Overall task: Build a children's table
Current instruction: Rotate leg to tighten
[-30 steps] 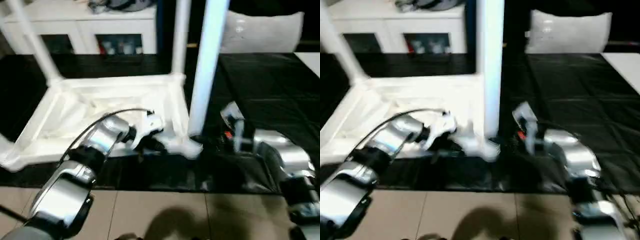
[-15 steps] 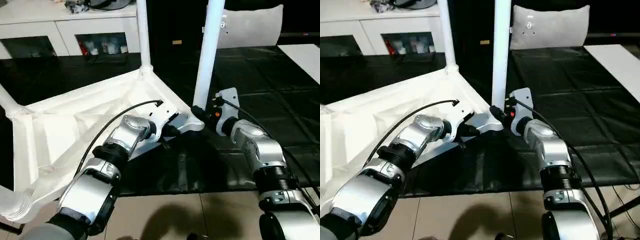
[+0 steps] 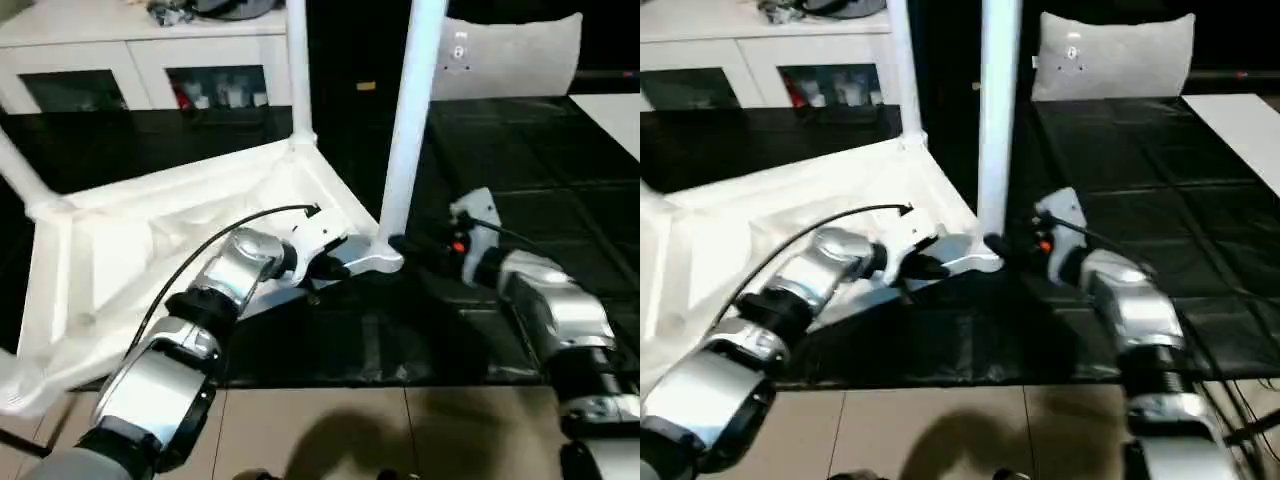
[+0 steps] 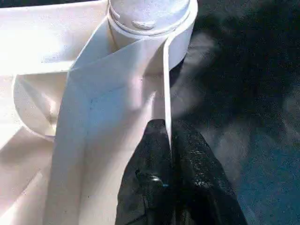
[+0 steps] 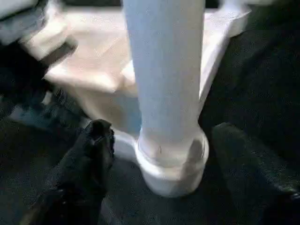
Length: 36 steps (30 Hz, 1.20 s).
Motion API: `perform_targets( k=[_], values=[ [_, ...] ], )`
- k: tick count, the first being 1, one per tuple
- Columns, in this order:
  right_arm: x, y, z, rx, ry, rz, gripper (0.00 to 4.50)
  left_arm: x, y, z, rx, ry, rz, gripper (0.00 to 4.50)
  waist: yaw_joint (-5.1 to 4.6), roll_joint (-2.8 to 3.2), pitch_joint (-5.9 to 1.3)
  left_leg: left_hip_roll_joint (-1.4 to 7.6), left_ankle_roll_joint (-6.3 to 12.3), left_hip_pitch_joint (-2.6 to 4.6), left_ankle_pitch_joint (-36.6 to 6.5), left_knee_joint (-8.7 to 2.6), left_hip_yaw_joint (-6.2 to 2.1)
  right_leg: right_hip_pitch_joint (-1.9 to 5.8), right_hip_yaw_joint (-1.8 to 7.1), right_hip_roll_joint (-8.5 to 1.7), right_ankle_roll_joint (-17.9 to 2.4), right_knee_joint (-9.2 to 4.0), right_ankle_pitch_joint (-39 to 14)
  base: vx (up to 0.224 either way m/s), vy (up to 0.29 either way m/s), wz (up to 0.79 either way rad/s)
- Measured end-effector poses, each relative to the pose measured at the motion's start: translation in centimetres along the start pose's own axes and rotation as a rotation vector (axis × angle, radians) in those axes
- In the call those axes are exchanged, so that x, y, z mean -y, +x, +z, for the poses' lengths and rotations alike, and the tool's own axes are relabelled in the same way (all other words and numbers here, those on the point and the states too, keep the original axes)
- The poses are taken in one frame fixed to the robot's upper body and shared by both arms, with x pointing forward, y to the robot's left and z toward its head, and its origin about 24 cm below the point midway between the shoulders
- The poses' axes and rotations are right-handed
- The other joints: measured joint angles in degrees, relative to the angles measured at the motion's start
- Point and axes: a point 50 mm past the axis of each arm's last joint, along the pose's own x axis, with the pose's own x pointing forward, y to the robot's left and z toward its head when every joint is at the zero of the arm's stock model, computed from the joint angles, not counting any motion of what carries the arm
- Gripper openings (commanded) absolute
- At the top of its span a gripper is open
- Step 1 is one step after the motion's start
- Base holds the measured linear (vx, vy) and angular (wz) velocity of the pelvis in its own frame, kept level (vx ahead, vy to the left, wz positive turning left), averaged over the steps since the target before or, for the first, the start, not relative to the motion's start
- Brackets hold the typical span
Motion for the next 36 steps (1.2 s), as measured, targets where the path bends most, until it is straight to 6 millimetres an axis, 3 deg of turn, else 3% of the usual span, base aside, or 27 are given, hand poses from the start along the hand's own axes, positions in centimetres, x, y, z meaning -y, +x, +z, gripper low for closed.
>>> perform_targets(
  k=[3, 7, 8, 11, 16, 25, 32, 36],
  values=[
    [0.3, -0.9, 0.3, -0.017, -0.046, 0.033, 3.83, -0.2, -1.0, -0.8, -0.015, 0.035, -0.037, 0.00, 0.09, 0.00, 0.00, 0.01, 0.00, 0.00, 0.0, -0.02, 0.00, 0.01, 0.00, 0.01, 0.0, 0.06, 0.0, 0.000, 0.000, 0.00],
    [-0.3, -0.8, 0.1, -0.030, -0.073, 0.134, 3.83, 0.1, -1.7, -1.3, -0.027, 0.109, -0.127, 0.00, 0.35, 0.02, -0.02, 0.02, 0.00, 0.00, 0.0, -0.01, 0.00, 0.01, 0.00, 0.01, 0.0, 0.07, 0.0, 0.000, 0.000, 0.00],
    [-0.6, -0.7, 0.0, -0.037, -0.072, 0.170, 3.56, 0.4, -1.7, -1.3, -0.028, 0.130, -0.162, 0.00, 0.84, 0.02, -0.02, 0.01, 0.00, 0.03, 0.0, 0.02, -0.01, 0.01, 0.00, -0.01, 0.0, 0.07, 0.0, 0.000, 0.000, 0.00],
    [-1.7, -0.3, 0.0, -0.035, -0.063, 0.285, 3.48, 0.8, -1.8, -1.2, -0.039, 0.189, -0.239, 0.00, 2.16, 0.01, -0.02, 0.01, 0.00, 0.11, 0.0, 0.09, -0.02, 0.01, 0.00, -0.04, 0.0, 0.07, 0.0, 0.000, 0.000, 0.00],
    [-2.4, 0.1, -0.1, -0.046, -0.056, 0.360, 3.03, 1.4, -1.8, -0.8, -0.051, 0.249, -0.316, 0.00, 3.25, -0.01, -0.03, -0.01, 0.00, 0.11, 0.0, 0.14, -0.02, 0.02, 0.08, -0.05, 0.0, 0.10, 0.0, 0.000, 0.000, 0.00],
    [-2.7, 0.2, -0.4, -0.069, -0.018, 0.406, 2.19, 1.5, -1.8, -0.8, -0.052, 0.260, -0.333, 0.00, 3.25, -0.02, -0.04, -0.01, -0.01, 0.13, 0.0, 0.14, -0.02, 0.02, 0.07, -0.05, 0.0, 0.16, 0.0, 0.000, 0.000, 0.00],
    [-3.0, 0.5, -0.3, -0.063, 0.036, 0.375, 2.02, 1.4, -1.7, -0.8, -0.032, 0.186, -0.323, 0.00, 3.15, -0.01, -0.04, -0.01, -0.02, 0.15, 0.0, 0.14, -0.01, 0.02, 0.07, -0.05, 0.0, 0.15, 0.0, 0.000, 0.000, 0.00],
    [-3.0, 1.9, -0.3, -0.029, 0.076, 0.215, 2.01, 0.9, -1.3, -1.0, -0.031, 0.089, -0.208, 0.00, 2.14, -0.04, -0.04, 0.00, -0.31, 0.57, 0.0, 0.12, 0.01, 0.29, 0.06, -0.01, 0.0, 0.20, 0.1, 0.000, 0.000, 0.00]
  ],
)
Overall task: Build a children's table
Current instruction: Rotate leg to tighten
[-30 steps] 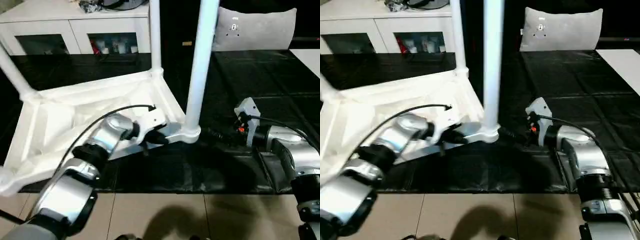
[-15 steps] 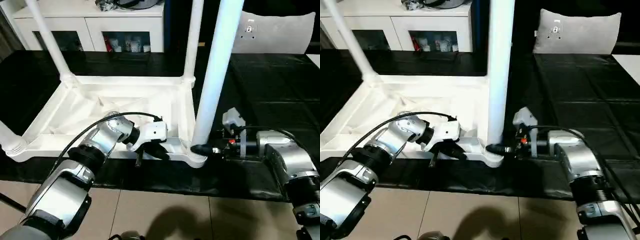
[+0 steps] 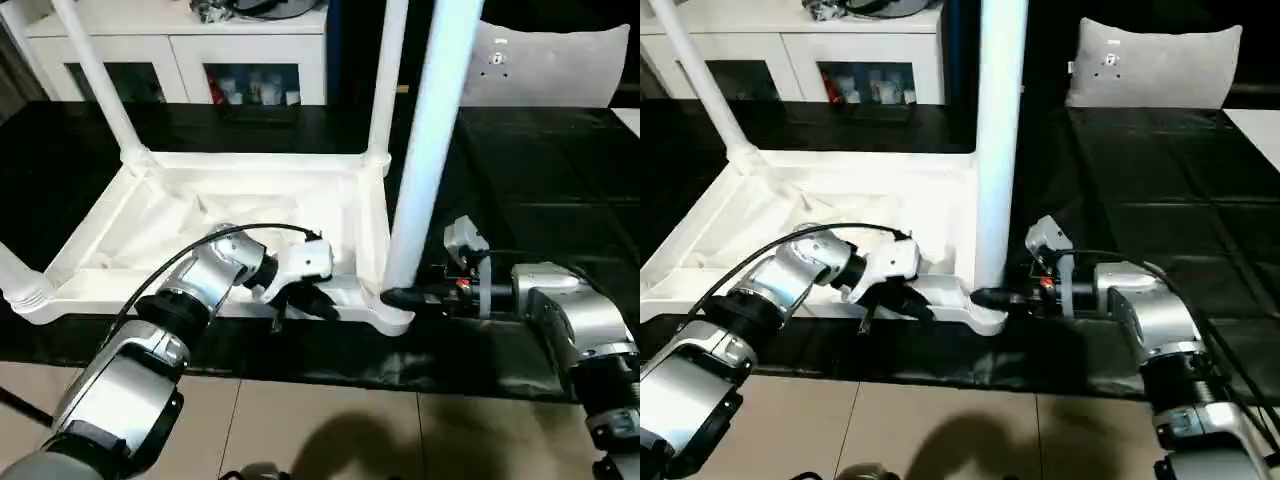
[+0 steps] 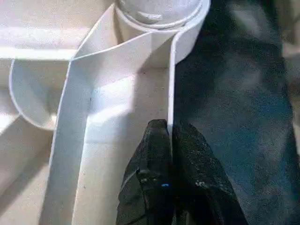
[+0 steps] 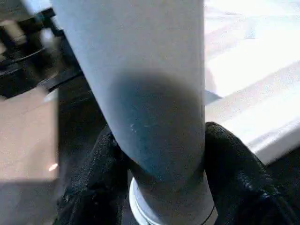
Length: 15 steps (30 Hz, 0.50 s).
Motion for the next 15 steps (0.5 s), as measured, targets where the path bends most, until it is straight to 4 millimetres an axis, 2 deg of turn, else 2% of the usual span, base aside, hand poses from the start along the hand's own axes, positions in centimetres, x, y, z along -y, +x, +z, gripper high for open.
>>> perform_targets(
  k=[2, 6, 8, 9, 10, 13, 14, 15],
  values=[
    [0.2, 0.8, 0.0, 0.020, 0.019, -0.089, 2.01, -0.3, 0.1, -0.1, -0.007, -0.035, 0.050, 0.00, -0.91, 0.01, 0.00, 0.00, -0.16, 0.08, 0.0, -0.02, 0.01, 0.08, -0.07, 0.01, 0.0, -0.17, 0.0, 0.000, 0.000, 0.00],
    [1.3, 2.6, 0.9, 0.042, 0.076, -0.359, 2.00, -0.9, 1.4, 0.7, 0.017, -0.131, 0.194, 0.00, -3.93, -0.01, 0.00, 0.01, -0.17, 0.07, -0.1, 0.01, -0.03, 0.40, -0.25, 0.01, 0.2, -0.80, 0.1, 0.000, 0.000, 0.00],
    [1.4, 3.2, 1.1, 0.058, 0.100, -0.436, 2.00, -0.9, 2.1, 1.2, 0.037, -0.169, 0.232, 0.00, -4.89, 0.01, 0.00, 0.01, -0.09, 0.05, -0.1, -0.07, -0.07, 0.61, -0.36, 0.02, 0.3, -1.26, 0.2, 0.000, 0.000, 0.00],
    [1.6, 3.3, 1.1, 0.068, 0.116, -0.477, 2.34, -0.9, 2.5, 1.5, 0.049, -0.190, 0.250, 0.00, -5.37, -0.01, -0.01, 0.00, 0.00, 0.06, -0.2, -0.06, -0.07, 0.70, -0.35, 0.01, 0.4, -1.32, 0.2, 0.000, 0.000, 0.00],
    [1.6, 3.3, 1.2, 0.082, 0.122, -0.502, 2.68, -0.9, 2.8, 1.6, 0.058, -0.209, 0.264, 0.00, -5.63, -0.02, -0.01, -0.04, 0.09, 0.08, -0.3, -0.06, -0.06, 0.74, -0.30, 0.00, 0.4, -1.34, 0.2, 0.000, 0.000, 0.00],
    [1.7, 3.6, 1.2, 0.123, 0.145, -0.535, 2.75, -0.8, 3.2, 1.9, 0.074, -0.234, 0.287, 0.00, -6.03, -0.02, -0.01, -0.15, 0.31, 0.10, -0.3, -0.10, -0.07, 0.75, -0.15, -0.02, 0.4, -1.26, 0.2, 0.000, 0.000, 0.00],
    [1.7, 3.6, 1.2, 0.130, 0.147, -0.536, 3.03, -0.8, 3.2, 2.0, 0.079, -0.236, 0.288, 0.00, -5.96, -0.02, -0.01, -0.17, 0.44, 0.10, -0.3, -0.18, -0.11, 0.74, -0.14, -0.02, 0.4, -1.25, 0.3, 0.000, 0.000, 0.00],
    [1.7, 3.5, 1.2, 0.131, 0.144, -0.532, 3.03, -0.8, 3.2, 2.0, 0.080, -0.234, 0.286, 0.00, -5.86, -0.02, -0.01, -0.17, 0.46, 0.11, -0.3, -0.28, -0.11, 0.73, -0.15, -0.02, 0.4, -1.26, 0.3, 0.000, 0.000, 0.00]
  ],
)
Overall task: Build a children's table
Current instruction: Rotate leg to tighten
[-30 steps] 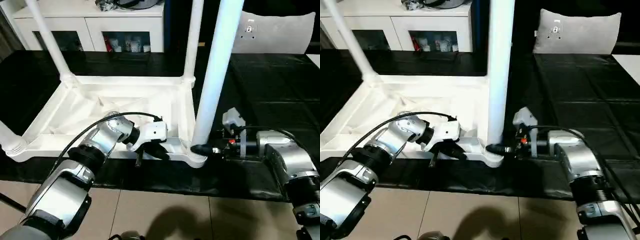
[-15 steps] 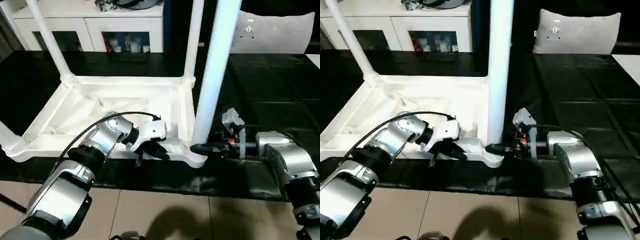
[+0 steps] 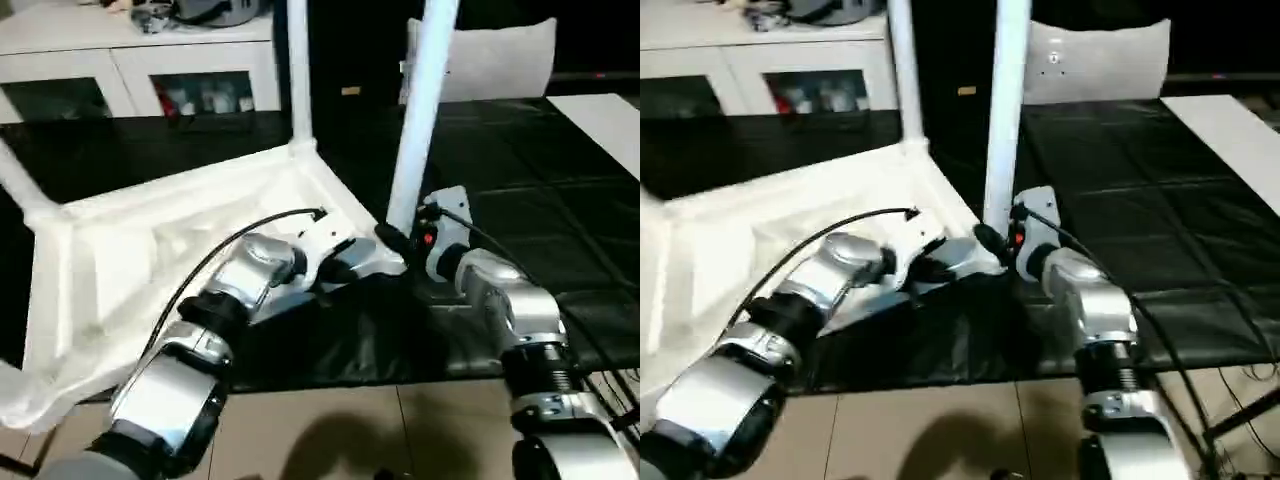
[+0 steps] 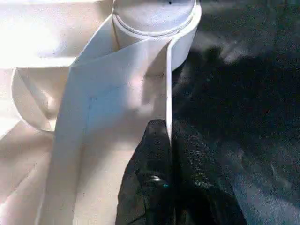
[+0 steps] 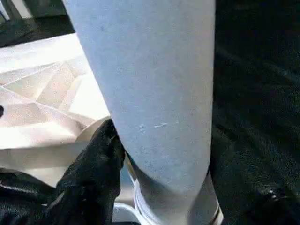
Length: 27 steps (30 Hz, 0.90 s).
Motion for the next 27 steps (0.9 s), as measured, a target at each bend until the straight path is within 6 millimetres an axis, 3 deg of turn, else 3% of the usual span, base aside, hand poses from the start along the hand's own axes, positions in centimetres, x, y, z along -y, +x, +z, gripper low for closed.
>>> perform_targets(
  k=[7, 11, 15, 20, 27],
  values=[
    [0.5, -1.1, 0.0, -0.001, -0.042, 0.081, 3.61, -0.2, -0.6, -0.1, 0.007, 0.067, -0.039, 0.00, 0.79, 0.01, -0.01, 0.01, 0.11, -0.38, 0.1, -0.15, 0.08, -0.58, 0.14, 0.02, 0.0, 0.27, -0.1, 0.000, 0.000, 0.00],
    [1.9, -3.0, -0.5, -0.089, -0.105, 0.212, 3.99, -0.5, -1.8, -0.7, -0.015, 0.147, -0.115, 0.00, 2.28, 0.03, -0.01, 0.04, 0.11, -0.64, 0.1, 0.03, 0.08, -0.92, 0.19, 0.02, -0.1, 0.67, -0.2, 0.000, 0.000, 0.00],
    [2.6, -4.0, -0.1, -0.120, -0.153, 0.290, 4.32, -0.7, -2.6, -1.1, -0.039, 0.193, -0.173, 0.00, 3.13, 0.03, -0.01, 0.07, 0.08, -0.58, 0.1, 0.25, 0.08, -0.94, 0.22, 0.01, -0.2, 0.99, -0.2, 0.000, 0.000, 0.00],
    [2.5, -5.2, 0.3, -0.152, -0.198, 0.443, 4.32, -0.4, -3.5, -1.9, -0.053, 0.263, -0.283, 0.00, 4.09, 0.03, -0.01, 0.08, 0.07, -0.53, 0.1, 0.31, 0.08, -0.90, 0.24, -0.01, -0.2, 1.01, -0.2, 0.000, 0.000, 0.00],
    [2.0, -5.9, 0.0, -0.200, -0.232, 0.606, 3.55, 0.0, -3.9, -2.0, -0.076, 0.319, -0.380, 0.00, 5.60, 0.03, -0.02, 0.09, 0.07, -0.54, 0.1, 0.32, 0.08, -0.90, 0.24, -0.02, -0.2, 1.03, -0.2, 0.000, 0.000, 0.00]
  ],
)
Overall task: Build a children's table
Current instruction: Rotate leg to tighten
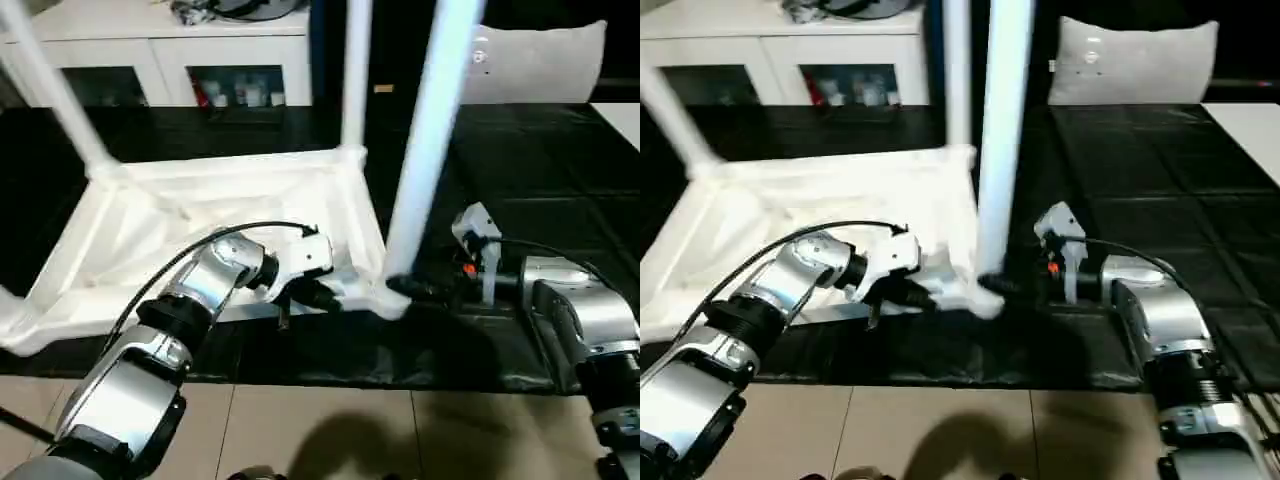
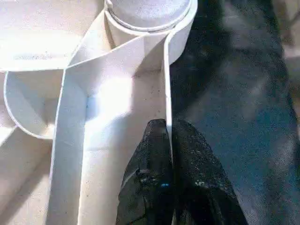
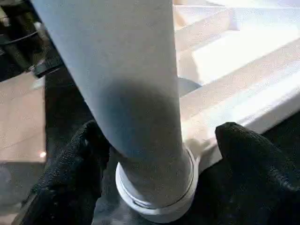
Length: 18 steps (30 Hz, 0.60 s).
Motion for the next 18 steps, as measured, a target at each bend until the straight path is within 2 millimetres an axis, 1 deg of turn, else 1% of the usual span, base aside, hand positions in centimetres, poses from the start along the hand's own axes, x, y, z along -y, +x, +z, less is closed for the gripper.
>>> perform_targets(
  k=[3, 4, 5, 7, 8, 9, 11, 13, 17, 18],
  values=[
    [-0.51, 0.24, -0.45, -0.019, 0.008, 0.054, 3.45, 0.08, -0.14, -0.04, -0.002, 0.007, -0.018, 0.00, 0.11, -0.01, -0.01, 0.00, 0.00, 0.00, 0.0, 0.02, 0.00, 0.00, 0.00, 0.00, 0.0, 0.01, 0.0, 0.000, 0.000, 0.00],
    [-0.60, 0.32, -0.55, -0.023, 0.013, 0.064, 3.34, 0.10, -0.16, -0.04, -0.002, 0.008, -0.022, 0.00, 0.08, -0.01, -0.01, 0.00, 0.00, 0.00, 0.0, 0.03, 0.00, 0.00, 0.01, 0.00, 0.0, 0.01, 0.0, 0.000, 0.000, 0.00],
    [-0.63, 0.32, -0.58, -0.025, 0.016, 0.069, 3.11, 0.11, -0.17, -0.04, -0.002, 0.008, -0.025, 0.00, 0.08, -0.01, -0.01, 0.00, 0.00, 0.00, 0.0, 0.03, 0.01, 0.00, 0.01, -0.01, 0.0, 0.01, 0.0, 0.000, 0.000, 0.00],
    [-0.66, 0.30, -0.58, -0.026, 0.015, 0.075, 3.03, 0.12, -0.17, -0.04, -0.002, 0.009, -0.026, 0.00, 0.09, -0.01, -0.01, 0.00, 0.00, 0.01, 0.0, 0.03, 0.01, 0.00, 0.00, 0.00, 0.0, 0.01, 0.0, 0.000, 0.000, 0.00],
    [-0.68, 0.32, -0.60, -0.027, 0.015, 0.078, 2.82, 0.12, -0.18, -0.05, -0.002, 0.009, -0.026, 0.00, 0.08, -0.01, -0.01, 0.00, 0.00, 0.01, 0.0, 0.03, 0.00, 0.00, 0.00, 0.00, 0.0, 0.01, 0.0, 0.000, 0.000, 0.00],
    [-0.71, 0.36, -0.62, -0.028, 0.015, 0.081, 2.82, 0.12, -0.19, -0.05, -0.002, 0.009, -0.027, 0.00, 0.07, -0.01, -0.01, 0.00, 0.00, 0.00, 0.0, 0.03, 0.01, 0.00, 0.00, 0.00, 0.0, 0.01, 0.0, 0.000, 0.000, 0.00],
    [-0.71, 0.36, -0.62, -0.029, 0.015, 0.083, 2.58, 0.14, -0.19, -0.05, -0.002, 0.010, -0.030, 0.00, 0.08, -0.01, -0.01, 0.00, 0.00, 0.00, 0.0, 0.02, 0.01, 0.00, 0.00, 0.00, 0.0, 0.01, 0.0, 0.000, 0.000, 0.00],
    [-0.71, 0.29, -0.62, -0.031, 0.015, 0.085, 2.49, 0.18, -0.19, -0.06, -0.002, 0.010, -0.037, 0.00, 0.11, -0.01, -0.01, 0.00, 0.00, -0.01, 0.0, 0.03, 0.01, 0.00, 0.00, 0.00, 0.0, 0.01, 0.0, 0.000, 0.000, 0.00],
    [-0.75, 0.29, -0.66, -0.028, 0.028, 0.091, 2.07, 0.25, -0.21, -0.11, 0.000, -0.003, -0.047, 0.00, 0.18, -0.01, -0.01, 0.00, 0.00, 0.00, 0.0, 0.03, 0.00, 0.01, 0.00, 0.00, 0.0, 0.01, 0.0, 0.000, 0.000, 0.00],
    [-0.80, 0.29, -0.68, -0.026, 0.032, 0.087, 2.07, 0.23, -0.19, -0.08, 0.000, -0.013, -0.044, 0.00, 0.20, -0.01, -0.01, 0.00, 0.00, 0.00, 0.0, 0.04, 0.00, 0.01, 0.00, 0.00, 0.0, 0.01, 0.0, 0.000, 0.000, 0.00]
  ],
)
